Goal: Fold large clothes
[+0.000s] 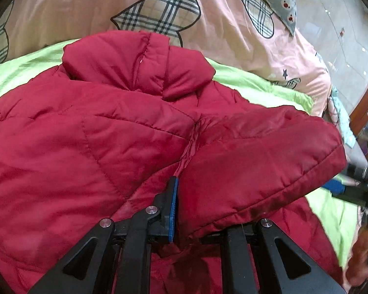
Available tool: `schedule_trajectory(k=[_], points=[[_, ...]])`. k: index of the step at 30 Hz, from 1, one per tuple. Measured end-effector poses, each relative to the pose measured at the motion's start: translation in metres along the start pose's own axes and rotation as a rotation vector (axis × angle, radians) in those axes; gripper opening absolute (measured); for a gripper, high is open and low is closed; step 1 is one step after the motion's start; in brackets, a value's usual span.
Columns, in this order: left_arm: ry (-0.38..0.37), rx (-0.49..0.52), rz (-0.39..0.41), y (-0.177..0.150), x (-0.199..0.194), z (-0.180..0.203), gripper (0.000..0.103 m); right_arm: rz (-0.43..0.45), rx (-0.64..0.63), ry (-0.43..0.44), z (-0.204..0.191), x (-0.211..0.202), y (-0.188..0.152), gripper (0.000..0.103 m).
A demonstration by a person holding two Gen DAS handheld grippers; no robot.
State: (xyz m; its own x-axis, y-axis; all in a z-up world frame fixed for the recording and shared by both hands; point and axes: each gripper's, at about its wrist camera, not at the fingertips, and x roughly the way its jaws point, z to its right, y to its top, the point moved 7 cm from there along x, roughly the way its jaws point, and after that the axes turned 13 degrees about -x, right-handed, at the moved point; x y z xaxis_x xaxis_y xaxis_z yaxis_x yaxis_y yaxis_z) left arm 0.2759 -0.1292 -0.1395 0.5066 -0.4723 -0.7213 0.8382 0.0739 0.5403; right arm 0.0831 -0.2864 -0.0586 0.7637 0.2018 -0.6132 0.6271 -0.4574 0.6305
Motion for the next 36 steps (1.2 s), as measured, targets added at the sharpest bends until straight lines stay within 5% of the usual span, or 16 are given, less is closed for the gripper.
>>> schedule_trajectory(k=[9, 11, 14, 16, 18, 23, 29, 33, 36], points=[[0.071, 0.078, 0.014, -0.015, -0.003, 0.008, 0.014, -0.050, 0.158, 0.201, -0.009, 0.057, 0.018, 0.070], [0.060, 0.072, -0.001, -0.018, -0.005, 0.008, 0.019, -0.074, 0.142, 0.167, -0.009, 0.066, 0.015, 0.025], [0.014, 0.059, -0.037, -0.022, -0.010, 0.010, 0.032, -0.068, 0.128, 0.140, -0.004, 0.063, 0.014, 0.012], [-0.023, 0.053, -0.059, -0.025, -0.018, 0.011, 0.053, -0.056, 0.102, 0.103, -0.002, 0.059, 0.017, 0.010], [-0.052, 0.055, -0.044, -0.028, -0.034, 0.011, 0.061, -0.033, 0.071, 0.073, 0.001, 0.053, 0.021, 0.009], [-0.070, 0.035, 0.009, -0.016, -0.070, -0.006, 0.062, -0.009, -0.051, -0.064, 0.012, 0.042, 0.030, 0.008], [0.053, -0.044, 0.084, 0.025, -0.089, -0.057, 0.061, -0.062, -0.120, -0.143, 0.025, 0.059, 0.015, 0.008], [0.122, -0.110, 0.022, 0.029, -0.071, -0.096, 0.060, -0.071, -0.117, -0.158, 0.035, 0.066, 0.007, 0.010], [0.087, -0.164, -0.044, 0.021, -0.052, -0.111, 0.060, -0.076, -0.112, -0.176, 0.035, 0.061, 0.005, 0.016]])
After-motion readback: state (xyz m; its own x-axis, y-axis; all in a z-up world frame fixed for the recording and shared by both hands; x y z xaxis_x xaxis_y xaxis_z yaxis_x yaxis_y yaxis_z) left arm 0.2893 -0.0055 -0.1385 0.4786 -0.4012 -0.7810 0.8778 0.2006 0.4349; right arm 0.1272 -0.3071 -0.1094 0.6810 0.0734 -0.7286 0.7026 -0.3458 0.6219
